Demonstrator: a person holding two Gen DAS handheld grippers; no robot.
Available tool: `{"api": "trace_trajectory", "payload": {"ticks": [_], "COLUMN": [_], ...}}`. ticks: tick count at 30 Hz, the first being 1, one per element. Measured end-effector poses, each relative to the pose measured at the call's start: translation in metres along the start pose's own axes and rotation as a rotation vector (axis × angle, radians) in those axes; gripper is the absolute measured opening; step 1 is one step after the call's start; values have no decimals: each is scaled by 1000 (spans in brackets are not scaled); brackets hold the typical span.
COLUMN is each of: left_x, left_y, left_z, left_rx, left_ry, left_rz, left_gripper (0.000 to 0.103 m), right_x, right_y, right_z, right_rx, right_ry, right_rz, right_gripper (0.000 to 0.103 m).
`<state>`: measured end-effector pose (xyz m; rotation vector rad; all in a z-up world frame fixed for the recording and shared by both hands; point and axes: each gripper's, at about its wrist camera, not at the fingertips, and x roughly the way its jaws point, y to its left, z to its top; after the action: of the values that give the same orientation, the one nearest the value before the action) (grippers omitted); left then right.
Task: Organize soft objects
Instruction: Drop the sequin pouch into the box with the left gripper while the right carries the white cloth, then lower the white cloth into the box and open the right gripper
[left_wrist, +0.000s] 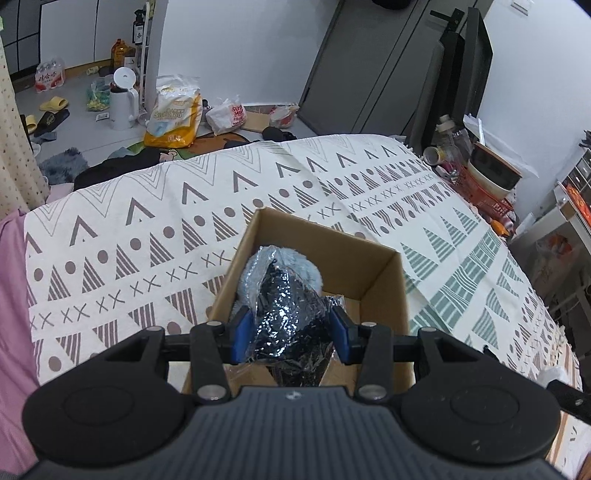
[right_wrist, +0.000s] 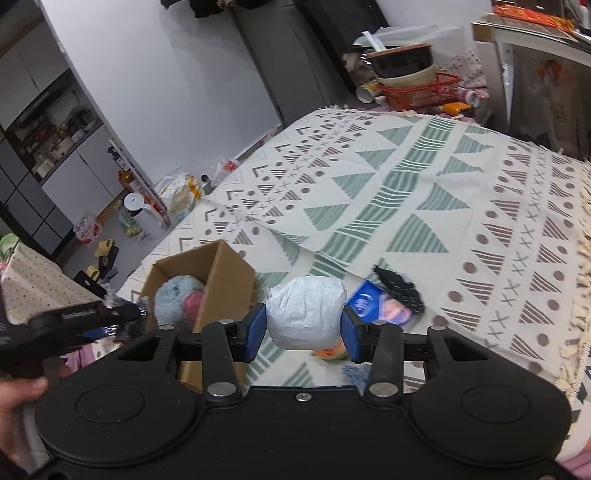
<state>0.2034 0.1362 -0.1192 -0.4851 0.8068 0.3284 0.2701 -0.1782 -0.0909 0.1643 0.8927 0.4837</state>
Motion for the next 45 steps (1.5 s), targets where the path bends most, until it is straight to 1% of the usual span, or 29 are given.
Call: {"api": "trace_trajectory", "payload": {"ticks": [4,6,8,11,12,15,23,31,34,36,38,40,42,45], "left_x": [6,5,4,-1,-1,0,11,13,14,15,16,17,16,15], "left_y": [11,13,13,19,21,27,34,41,43,43,42,42,42,36], "left_z": [0,0,1,0,0,-2,-3,-2,-2,-2,-2,-2,-2,-3], "left_rx": [-39,-31,-16,-37,-42,-51,-53,-82,-87,-89,-87,-84,-81,-46], "left_ry": [-20,-29,-44,-78,-75,-55,-18,-7,-5,-5,-5,-7,-11,-31], "left_rz": [-21,-36,-26,-8,-15,-31,-18,-22,-21,-16,-13,-10,-7,17], "left_gripper": [47,49,55,59,61,62,65,66,67,67,67,67,67,67], "right_x": [6,11,18,29,33,42,71,92,98,101,103,102,98,94], "right_y": [23,33,42,57,63,79,117,140,143,141,140,138,134,124], "right_z": [4,6,9,12,13,16,27,32,33,34,34,33,32,32], "right_rx": [-39,-46,-45,-32,-33,-43,-80,-114,-96,-61,-37,-31,-23,-5], "right_ry": [2,4,7,7,6,6,22,30,31,36,33,18,6,19], "right_rz": [5,15,22,27,30,34,53,60,80,122,148,142,129,122], "right_gripper": [42,42,42,42,42,43,43,43,44,45,52,73,77,78]}}
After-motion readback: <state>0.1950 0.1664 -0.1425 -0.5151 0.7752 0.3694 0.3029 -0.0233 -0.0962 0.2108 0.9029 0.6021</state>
